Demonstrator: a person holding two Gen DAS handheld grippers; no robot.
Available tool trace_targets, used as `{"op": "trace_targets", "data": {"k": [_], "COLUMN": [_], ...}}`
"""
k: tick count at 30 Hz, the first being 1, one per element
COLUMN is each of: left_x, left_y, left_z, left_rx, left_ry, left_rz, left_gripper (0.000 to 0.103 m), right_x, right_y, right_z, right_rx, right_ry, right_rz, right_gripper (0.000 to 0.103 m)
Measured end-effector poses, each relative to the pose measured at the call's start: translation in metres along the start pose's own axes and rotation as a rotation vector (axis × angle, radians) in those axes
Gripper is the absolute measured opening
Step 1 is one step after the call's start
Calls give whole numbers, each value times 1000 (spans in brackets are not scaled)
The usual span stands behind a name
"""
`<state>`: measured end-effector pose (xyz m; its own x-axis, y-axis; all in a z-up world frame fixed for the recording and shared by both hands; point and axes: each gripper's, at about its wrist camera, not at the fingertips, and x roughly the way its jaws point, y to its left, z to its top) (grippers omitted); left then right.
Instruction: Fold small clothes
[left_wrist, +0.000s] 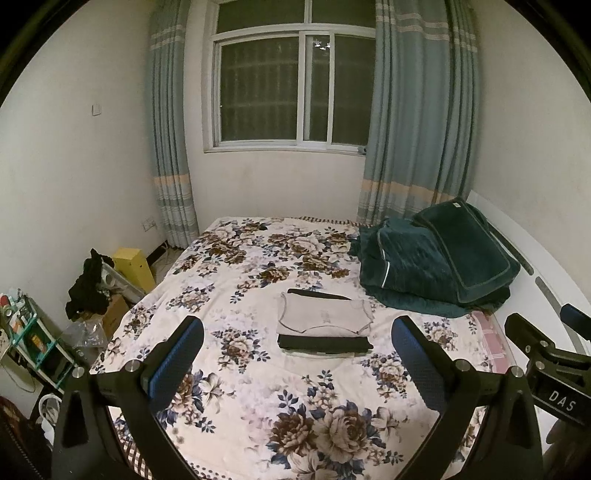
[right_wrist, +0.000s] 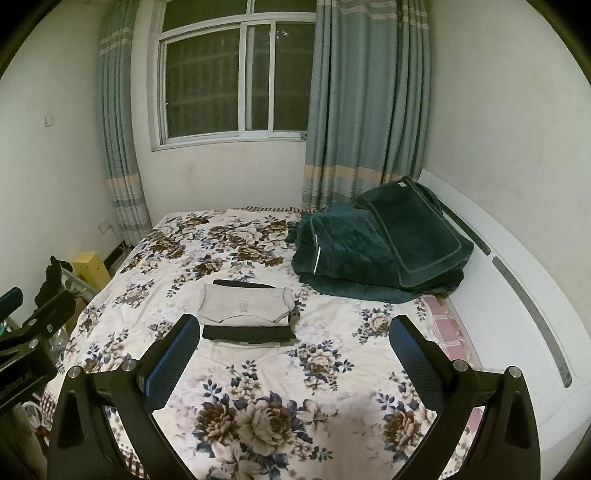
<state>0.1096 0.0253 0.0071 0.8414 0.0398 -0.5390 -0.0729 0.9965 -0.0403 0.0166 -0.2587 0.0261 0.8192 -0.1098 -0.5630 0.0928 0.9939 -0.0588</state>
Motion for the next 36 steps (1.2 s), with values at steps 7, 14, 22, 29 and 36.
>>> {"op": "trace_targets", "data": {"k": [7,14,22,29,36], "left_x": [-1,-4,-5,-5,-3], "left_y": [0,2,1,2,2], "left_z": [0,1,-1,1,1], "left_rx": [2,11,15,18,20], "left_ry": [1,-7,-9,-10,-12], "left_rz": [0,-2,-1,-1,0], "left_gripper": [103,103,103,103,103], "right_x": [3,5,5,5,3], "right_y": [6,7,6,5,3], "right_z": [1,-3,-4,-6,-7], "right_rx": [-3,-5,-2,3,6], "right_ry": [4,11,10,7,6], "right_rz": [10,15,17,17,16], "right_gripper": [103,103,103,103,103]}}
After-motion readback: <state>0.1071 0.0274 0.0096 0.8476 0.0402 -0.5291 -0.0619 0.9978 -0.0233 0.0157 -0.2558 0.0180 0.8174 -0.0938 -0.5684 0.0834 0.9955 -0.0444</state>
